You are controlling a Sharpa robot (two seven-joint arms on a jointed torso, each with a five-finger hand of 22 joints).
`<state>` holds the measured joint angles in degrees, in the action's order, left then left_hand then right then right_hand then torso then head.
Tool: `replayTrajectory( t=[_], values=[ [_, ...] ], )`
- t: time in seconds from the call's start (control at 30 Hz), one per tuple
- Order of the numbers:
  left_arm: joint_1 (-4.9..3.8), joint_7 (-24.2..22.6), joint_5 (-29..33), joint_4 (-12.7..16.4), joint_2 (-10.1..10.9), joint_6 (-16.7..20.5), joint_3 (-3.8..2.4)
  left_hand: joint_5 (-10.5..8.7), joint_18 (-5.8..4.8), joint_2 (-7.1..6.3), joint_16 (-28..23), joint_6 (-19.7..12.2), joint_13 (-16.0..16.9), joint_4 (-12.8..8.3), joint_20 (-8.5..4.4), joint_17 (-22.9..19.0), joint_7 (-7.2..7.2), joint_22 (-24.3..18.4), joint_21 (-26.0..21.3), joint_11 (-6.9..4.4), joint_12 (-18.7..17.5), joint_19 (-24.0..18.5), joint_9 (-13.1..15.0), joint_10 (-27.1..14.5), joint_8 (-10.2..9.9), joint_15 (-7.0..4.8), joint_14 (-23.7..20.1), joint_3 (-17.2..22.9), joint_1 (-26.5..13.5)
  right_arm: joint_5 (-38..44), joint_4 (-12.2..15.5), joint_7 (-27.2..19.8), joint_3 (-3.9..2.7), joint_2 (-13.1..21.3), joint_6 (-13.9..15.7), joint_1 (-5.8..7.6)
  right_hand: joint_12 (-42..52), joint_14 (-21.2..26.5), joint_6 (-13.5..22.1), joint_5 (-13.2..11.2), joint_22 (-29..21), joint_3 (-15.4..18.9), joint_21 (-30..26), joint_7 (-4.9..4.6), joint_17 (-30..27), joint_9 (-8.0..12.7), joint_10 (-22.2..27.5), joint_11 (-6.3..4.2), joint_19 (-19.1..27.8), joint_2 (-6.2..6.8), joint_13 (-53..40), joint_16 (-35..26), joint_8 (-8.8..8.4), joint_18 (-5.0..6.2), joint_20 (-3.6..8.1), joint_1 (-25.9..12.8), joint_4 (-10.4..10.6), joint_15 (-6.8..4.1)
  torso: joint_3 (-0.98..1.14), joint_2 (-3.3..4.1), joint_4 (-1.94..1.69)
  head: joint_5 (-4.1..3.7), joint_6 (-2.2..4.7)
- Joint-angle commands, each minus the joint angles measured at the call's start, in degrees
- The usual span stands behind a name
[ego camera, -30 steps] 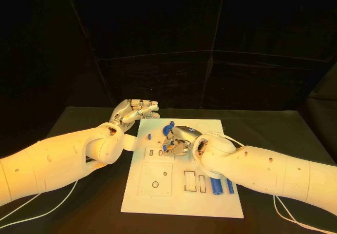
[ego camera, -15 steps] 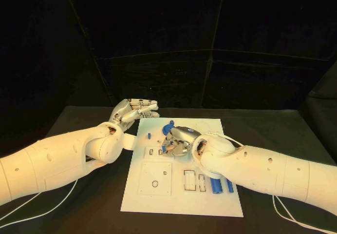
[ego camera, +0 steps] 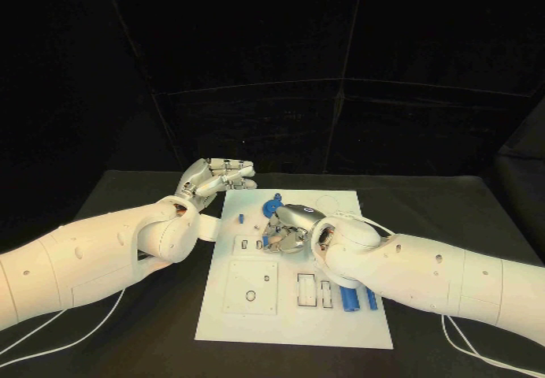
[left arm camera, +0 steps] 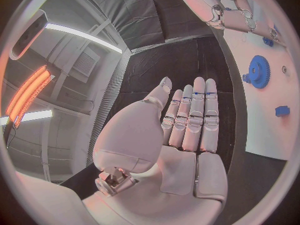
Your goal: Assemble the parts on the task board
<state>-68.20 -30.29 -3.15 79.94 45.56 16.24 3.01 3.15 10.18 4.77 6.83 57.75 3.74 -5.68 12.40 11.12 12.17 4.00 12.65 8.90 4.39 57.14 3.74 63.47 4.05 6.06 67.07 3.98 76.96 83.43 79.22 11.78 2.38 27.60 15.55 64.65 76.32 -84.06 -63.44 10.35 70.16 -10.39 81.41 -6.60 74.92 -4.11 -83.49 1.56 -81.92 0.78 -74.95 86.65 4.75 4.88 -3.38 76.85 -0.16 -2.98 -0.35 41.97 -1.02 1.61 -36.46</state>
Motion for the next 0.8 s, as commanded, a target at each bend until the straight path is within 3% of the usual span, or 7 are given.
replayTrajectory(
  t=[0.03, 0.8],
  values=[
    [-0.10, -0.29, 0.14, -0.04, -0.02, -0.48, -0.05, -0.06, 0.39, 0.00, -0.35, 0.35, -0.08, 0.04, 0.01, 0.06, 0.11, -0.07, -0.22, -0.09, -0.22, 0.29, -0.03, 0.39, -0.17, -0.07, 0.35, 0.24, -0.49, 1.13, -0.13, 1.93, 0.31, 0.21, -2.33, -0.33, -0.35, -4.08, 1.32, 0.37, -0.07, -0.35, 0.03, -0.27, 5.41, 0.20, 0.41, 0.20, 0.02, 0.25, -3.14, -0.36, -0.65, -1.01, -0.01, -0.76, 0.00, 0.44, -0.02, -0.01, 0.01, -0.06, -0.05],
    [-0.10, -0.33, 0.14, -0.31, -0.04, -0.61, -0.05, -0.06, 0.38, -0.06, -0.42, 0.34, -0.08, -0.05, 0.01, 0.09, 0.12, -0.07, -0.27, -0.08, -0.28, 0.31, -0.03, 0.38, -0.19, -0.06, 0.36, 0.36, -0.61, 1.40, -0.38, 2.33, 0.31, 0.05, -0.59, -0.49, -1.31, -4.12, 7.04, 0.28, -0.19, 0.28, -0.10, -1.87, 5.62, 0.32, 1.20, 1.70, 0.04, 2.33, -2.44, -0.32, -1.17, -0.97, -1.34, -3.16, 0.11, 1.79, -0.03, -0.01, -0.01, -0.12, -0.18]
  ],
)
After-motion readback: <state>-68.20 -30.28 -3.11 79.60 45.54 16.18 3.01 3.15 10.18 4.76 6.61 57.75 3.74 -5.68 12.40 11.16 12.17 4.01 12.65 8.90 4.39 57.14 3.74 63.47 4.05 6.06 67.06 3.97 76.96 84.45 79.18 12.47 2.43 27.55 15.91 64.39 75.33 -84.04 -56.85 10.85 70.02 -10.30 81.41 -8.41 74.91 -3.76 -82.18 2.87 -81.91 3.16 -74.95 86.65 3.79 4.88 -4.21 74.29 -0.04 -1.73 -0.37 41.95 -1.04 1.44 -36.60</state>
